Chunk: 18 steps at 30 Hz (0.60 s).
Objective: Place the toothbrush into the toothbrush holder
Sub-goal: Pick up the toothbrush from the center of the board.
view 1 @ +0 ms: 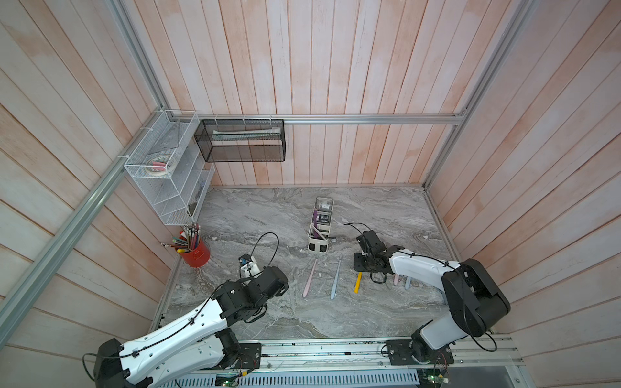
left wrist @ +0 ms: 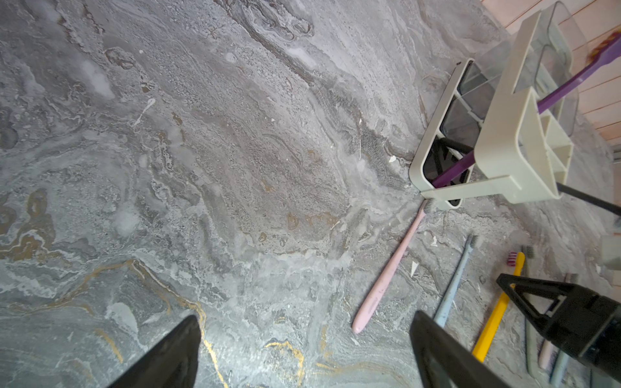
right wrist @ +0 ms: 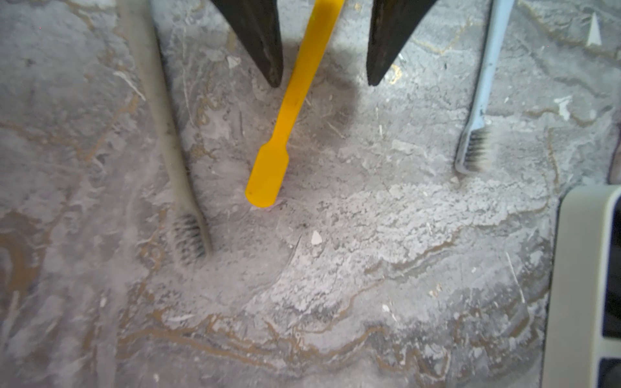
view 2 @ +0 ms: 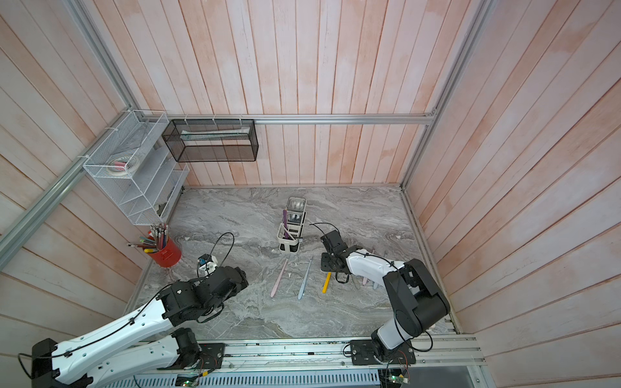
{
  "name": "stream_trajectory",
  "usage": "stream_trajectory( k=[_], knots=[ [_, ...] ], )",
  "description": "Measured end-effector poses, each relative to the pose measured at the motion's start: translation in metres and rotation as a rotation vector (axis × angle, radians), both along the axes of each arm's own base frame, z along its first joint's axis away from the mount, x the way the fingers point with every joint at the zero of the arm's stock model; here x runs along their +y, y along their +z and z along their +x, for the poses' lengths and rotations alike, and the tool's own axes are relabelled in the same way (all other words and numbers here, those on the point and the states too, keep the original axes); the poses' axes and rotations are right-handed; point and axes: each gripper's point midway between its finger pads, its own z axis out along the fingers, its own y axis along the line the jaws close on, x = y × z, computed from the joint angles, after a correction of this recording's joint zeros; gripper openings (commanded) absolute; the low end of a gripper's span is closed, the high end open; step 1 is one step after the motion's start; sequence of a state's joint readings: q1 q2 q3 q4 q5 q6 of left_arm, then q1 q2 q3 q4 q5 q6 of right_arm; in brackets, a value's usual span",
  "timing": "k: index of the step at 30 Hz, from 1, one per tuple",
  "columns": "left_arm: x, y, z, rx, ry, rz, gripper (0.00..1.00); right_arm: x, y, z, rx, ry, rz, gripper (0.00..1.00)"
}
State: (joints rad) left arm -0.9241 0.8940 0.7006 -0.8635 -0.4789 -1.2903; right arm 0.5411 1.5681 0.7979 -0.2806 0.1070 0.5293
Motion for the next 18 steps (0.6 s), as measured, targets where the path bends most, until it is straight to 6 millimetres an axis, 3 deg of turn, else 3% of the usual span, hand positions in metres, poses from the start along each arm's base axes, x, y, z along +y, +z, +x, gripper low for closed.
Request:
stream_trajectory(
  k=[18],
  knots=[
    [-0.0028, -0.0041, 0.0021, 0.008, -0.006, 0.016, 0.98, -0.0031, -0.0047, 0.0035, 0.002, -0.004, -0.014, 0.25]
  ],
)
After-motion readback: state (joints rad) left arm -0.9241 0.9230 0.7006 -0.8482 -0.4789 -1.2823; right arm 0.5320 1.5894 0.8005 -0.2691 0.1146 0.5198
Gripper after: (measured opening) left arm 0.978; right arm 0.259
